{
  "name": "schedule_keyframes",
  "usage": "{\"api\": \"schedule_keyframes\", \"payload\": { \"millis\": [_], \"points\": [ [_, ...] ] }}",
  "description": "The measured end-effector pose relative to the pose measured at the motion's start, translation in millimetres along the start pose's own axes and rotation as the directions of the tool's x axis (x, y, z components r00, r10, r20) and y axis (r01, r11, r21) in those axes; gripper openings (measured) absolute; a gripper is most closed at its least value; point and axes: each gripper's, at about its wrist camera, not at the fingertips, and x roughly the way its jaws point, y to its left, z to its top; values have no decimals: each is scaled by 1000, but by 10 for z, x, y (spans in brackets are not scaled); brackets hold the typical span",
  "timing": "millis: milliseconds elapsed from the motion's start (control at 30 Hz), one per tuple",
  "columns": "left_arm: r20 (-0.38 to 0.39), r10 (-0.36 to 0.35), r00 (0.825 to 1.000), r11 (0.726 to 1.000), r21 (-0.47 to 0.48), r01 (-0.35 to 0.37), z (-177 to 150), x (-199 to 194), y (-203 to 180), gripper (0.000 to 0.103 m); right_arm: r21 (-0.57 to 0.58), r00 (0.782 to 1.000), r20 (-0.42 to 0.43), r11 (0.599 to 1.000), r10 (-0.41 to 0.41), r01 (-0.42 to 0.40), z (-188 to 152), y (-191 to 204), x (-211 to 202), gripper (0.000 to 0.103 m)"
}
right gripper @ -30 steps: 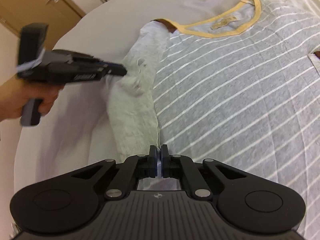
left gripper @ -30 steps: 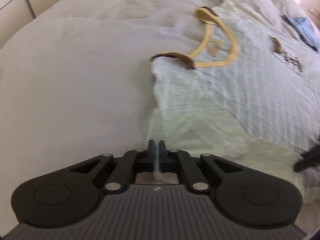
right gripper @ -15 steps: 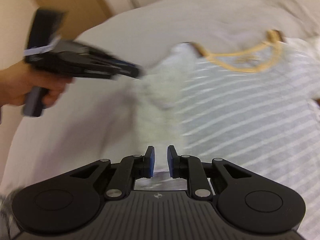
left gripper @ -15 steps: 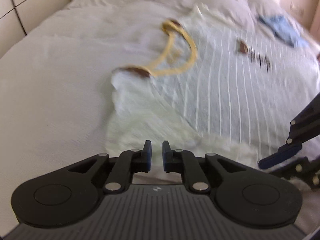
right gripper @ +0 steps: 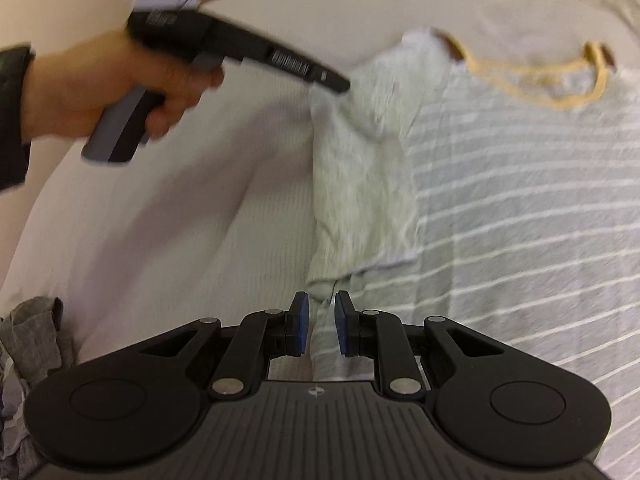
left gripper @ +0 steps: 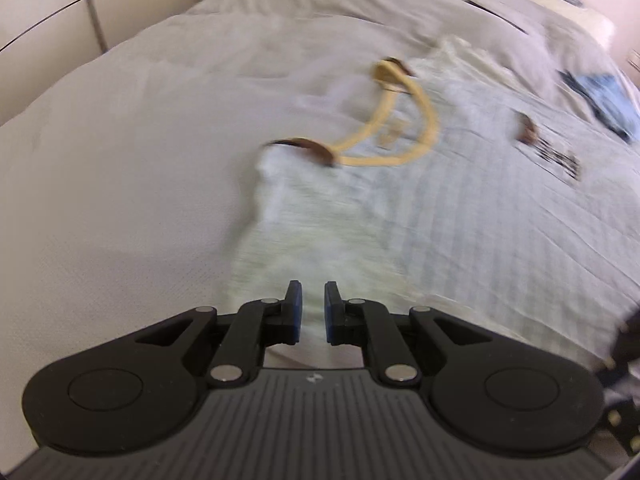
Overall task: Fold clothes
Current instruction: 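Open both grippers and lift them off the folded shirt side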
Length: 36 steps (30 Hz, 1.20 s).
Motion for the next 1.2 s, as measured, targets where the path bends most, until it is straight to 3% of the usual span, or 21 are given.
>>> {"api": "schedule_keyframes", "payload": {
  "millis": [133, 233, 433, 600, 733, 1000, 1200],
  "points": [
    [-11, -12, 1000, 998, 61, 13, -14, 46, -272, 9, 24, 1000, 14, 1000, -5, 5, 8, -36, -11, 20],
    [19, -8, 1000, 1000, 8, 8, 79, 41, -247, 12, 24, 1000, 13, 1000, -14, 14, -10, -67, 2, 20],
    [52, 17, 999, 999, -42, -14, 27, -452, -149, 12, 40, 999, 1, 998, -46, 45, -181, -134, -156, 21],
    [-25, -43, 999, 999, -5, 42, -214, -344, -519, 14, 54, 997, -12, 996, -73, 74, -293, -194, -246, 25],
    [-66, -7, 998, 999, 40, 10, -427, -288, -813, 15, 45, 995, -21, 994, -95, 96, -347, -229, -344, 30],
    [-54, 30, 998, 994, -108, -36, -515, -1041, -1099, 16, 92, 988, 3, 984, -152, 151, -463, -338, -940, 38],
    [-61, 71, 996, 978, -190, -82, -509, -1451, -1564, 29, 67, 973, 27, 971, -230, 228, -598, -337, -1446, 43]
  ]
}}
